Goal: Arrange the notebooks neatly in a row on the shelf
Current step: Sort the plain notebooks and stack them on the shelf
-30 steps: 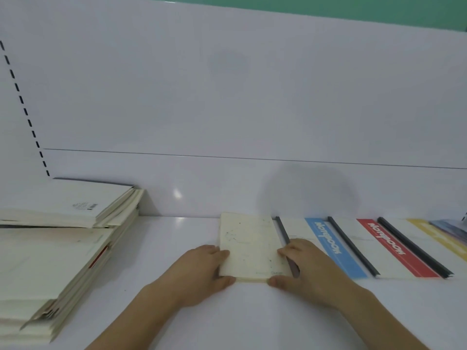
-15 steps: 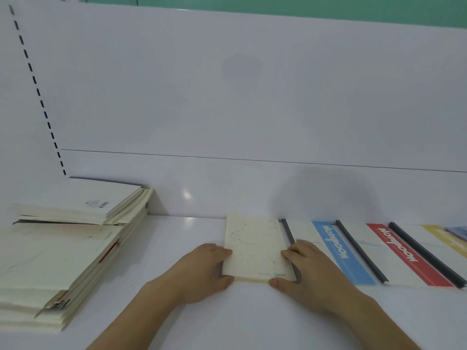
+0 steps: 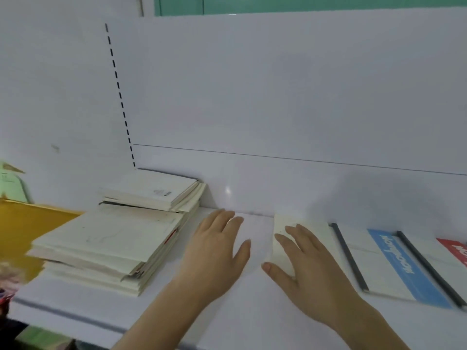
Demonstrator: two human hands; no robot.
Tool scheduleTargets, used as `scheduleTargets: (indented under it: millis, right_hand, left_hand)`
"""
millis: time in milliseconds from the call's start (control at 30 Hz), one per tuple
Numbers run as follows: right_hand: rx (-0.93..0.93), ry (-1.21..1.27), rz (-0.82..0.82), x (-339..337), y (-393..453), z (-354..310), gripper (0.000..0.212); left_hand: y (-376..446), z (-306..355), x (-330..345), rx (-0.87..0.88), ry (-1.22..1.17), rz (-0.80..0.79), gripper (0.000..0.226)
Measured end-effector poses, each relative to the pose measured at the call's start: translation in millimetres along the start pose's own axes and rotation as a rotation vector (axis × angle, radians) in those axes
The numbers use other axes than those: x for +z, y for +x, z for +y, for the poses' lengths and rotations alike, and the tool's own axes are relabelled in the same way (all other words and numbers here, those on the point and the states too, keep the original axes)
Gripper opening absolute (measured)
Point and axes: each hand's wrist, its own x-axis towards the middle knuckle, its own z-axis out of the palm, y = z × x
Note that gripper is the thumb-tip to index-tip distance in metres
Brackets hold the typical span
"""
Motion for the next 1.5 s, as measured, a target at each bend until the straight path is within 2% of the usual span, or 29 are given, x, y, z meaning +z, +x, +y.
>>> scheduleTargets:
  millis: [167,333,400,500,567,633,733,800,900,967,1067,1100,1200,1267,1367,1433,1500]
  right_hand:
    - [-0.086,0.005,0.021,-6,16,-71,0.076]
    - [-0.132,0.072,0.026,-2,25,-159,0.078]
    - [-0.147,0.103,0.019,2,27,-194,0.080]
    - [-0.147,0.122,-0.029,6,35,-236,0.084]
    - [-0.135,0.094,-0.075,8,40,-256,0.085]
    - [-0.137,0.027,-0.109,11,41,-268,0.078]
    - [-0.185,-0.052,-0.050,13,35,-276,0.048]
    - [-0.201,-0.047,0.010,8,33,-277,0.032]
    - [-0.191,-0.032,0.051,-1,27,-280,0.028]
    - [-0.166,-0.062,0.147,-6,24,-280,0.035]
    - [-0.078,-0.123,0.359,-14,22,-281,0.046]
    - [-0.043,-0.095,0.436,-16,20,-283,0.044]
    - [-0.038,0.024,0.604,-18,11,-301,0.030]
    - [-0.168,0.095,0.608,-9,3,-317,0.024]
    - [-0.335,0.277,0.540,7,-3,-327,0.032]
    - [-0.332,0.314,0.552,12,-3,-317,0.034]
    - [-0.237,0.326,0.579,12,0,-302,0.035]
  left_hand:
    - [-20,-36,-57,0.009,0.047,0.077,0.045]
    - [-53,-117,-100,-0.002,0.104,0.119,0.040]
    - [-65,-158,-110,-0.083,0.189,0.045,0.050]
    - [-81,-204,-119,-0.204,0.281,-0.186,0.078]
    - [-91,-218,-118,-0.182,0.263,-0.291,0.092]
    - [-99,-225,-119,-0.119,0.261,-0.321,0.092]
    - [-102,-237,-124,-0.056,0.230,-0.278,0.070]
    - [-104,-242,-124,-0.047,0.175,-0.219,0.063]
    - [-107,-240,-121,-0.063,0.131,-0.072,0.061]
    - [-105,-232,-125,-0.128,0.032,0.067,0.056]
    - [-104,-210,-144,-0.244,-0.247,0.327,0.065]
    - [-104,-201,-151,-0.269,-0.364,0.333,0.065]
    - [-100,-168,-171,-0.379,-0.886,0.066,0.071]
    - [-100,-151,-172,-0.436,-1.174,-0.032,0.061]
    - [-100,-149,-168,-0.542,-1.203,0.161,0.016]
    - [-99,-158,-169,-0.623,-1.210,0.263,0.021]
    - [-100,-171,-175,-0.640,-1.206,0.327,0.023]
